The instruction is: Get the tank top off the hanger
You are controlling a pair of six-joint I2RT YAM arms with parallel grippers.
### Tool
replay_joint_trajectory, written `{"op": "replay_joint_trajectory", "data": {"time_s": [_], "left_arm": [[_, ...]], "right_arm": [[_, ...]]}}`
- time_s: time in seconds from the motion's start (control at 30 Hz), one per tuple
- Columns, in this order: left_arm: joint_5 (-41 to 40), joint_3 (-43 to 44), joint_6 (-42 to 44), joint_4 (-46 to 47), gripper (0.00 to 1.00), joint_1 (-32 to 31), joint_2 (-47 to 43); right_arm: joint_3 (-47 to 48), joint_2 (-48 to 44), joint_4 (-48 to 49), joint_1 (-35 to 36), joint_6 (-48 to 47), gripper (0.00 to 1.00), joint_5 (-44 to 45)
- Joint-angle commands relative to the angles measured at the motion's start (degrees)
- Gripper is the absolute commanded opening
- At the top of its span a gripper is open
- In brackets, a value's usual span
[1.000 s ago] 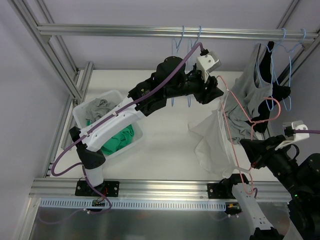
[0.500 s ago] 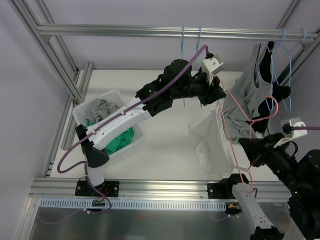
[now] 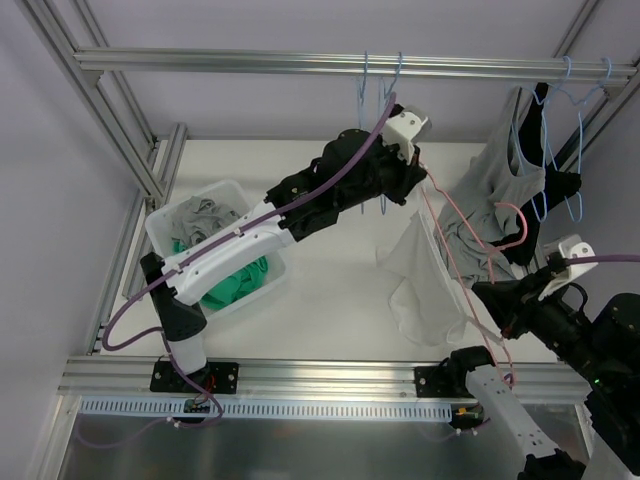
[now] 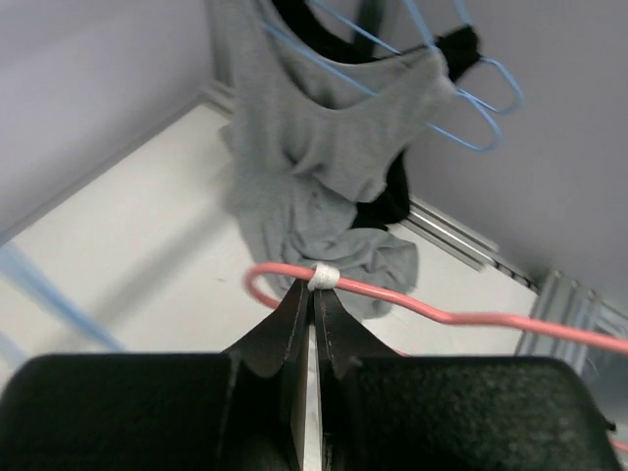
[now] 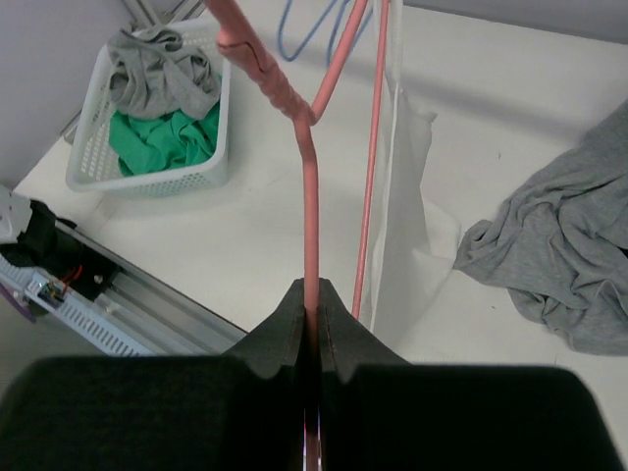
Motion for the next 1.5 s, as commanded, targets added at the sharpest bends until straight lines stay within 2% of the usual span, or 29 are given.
{"op": "replay_joint_trajectory", "data": {"time_s": [0.0, 0.3, 0.53, 0.63, 0.73, 0.8, 0.83, 1.0, 1.23, 1.37, 1.4, 1.47], "left_arm": [[-16.8, -2.5, -3.1, 2.3, 0.00, 0.1, -7.0], [-18.6, -6.1, -6.5, 2.2, 0.00, 0.9, -9.5], [-8.3, -5.5, -10.2, 2.2, 0.00, 1.6, -8.9], [-0.3, -3.7, -9.6, 2.3, 0.00, 1.8, -8.0], [6.5, -2.9, -9.0, 3.1, 0.14, 1.8, -7.2], [9.1, -3.2, -9.2, 4.1, 0.13, 1.8, -7.1], [9.5, -3.3, -9.4, 4.4, 0.00, 1.8, -7.0], [12.3, -3.6, -9.7, 5.6, 0.00, 1.8, -6.8], [11.8, -5.8, -9.6, 7.6, 0.00, 1.8, -7.4], [10.4, -7.2, -10.3, 9.3, 0.08, 1.8, -8.4], [9.9, -7.2, -10.3, 9.4, 0.07, 1.8, -8.4], [8.3, -7.6, -10.4, 9.7, 0.00, 1.8, -8.5]], "right_arm": [[-0.6, -2.8, -0.3, 4.9, -6.1, 0.00, -0.3], [-0.8, -5.3, -1.7, 8.8, -7.9, 0.00, 3.0], [1.4, -8.1, -0.1, 8.9, -8.3, 0.00, 0.8], [2.5, -7.7, -1.2, 9.0, -7.7, 0.00, 0.9], [2.0, -7.4, -1.5, 8.9, -7.1, 0.00, 2.7], [2.0, -7.3, -1.6, 8.9, -6.7, 0.00, 3.0], [2.0, -7.2, -1.6, 8.9, -6.6, 0.00, 3.0], [2.9, -6.8, -1.8, 8.9, -6.4, 0.00, 3.8], [2.8, -6.0, -3.8, 8.9, -6.7, 0.00, 5.3], [1.7, -5.8, -4.0, 8.9, -6.7, 0.00, 4.4], [1.8, -5.7, -4.0, 8.9, -6.7, 0.00, 4.0], [2.3, -5.5, -4.0, 8.9, -6.5, 0.00, 3.7]]}}
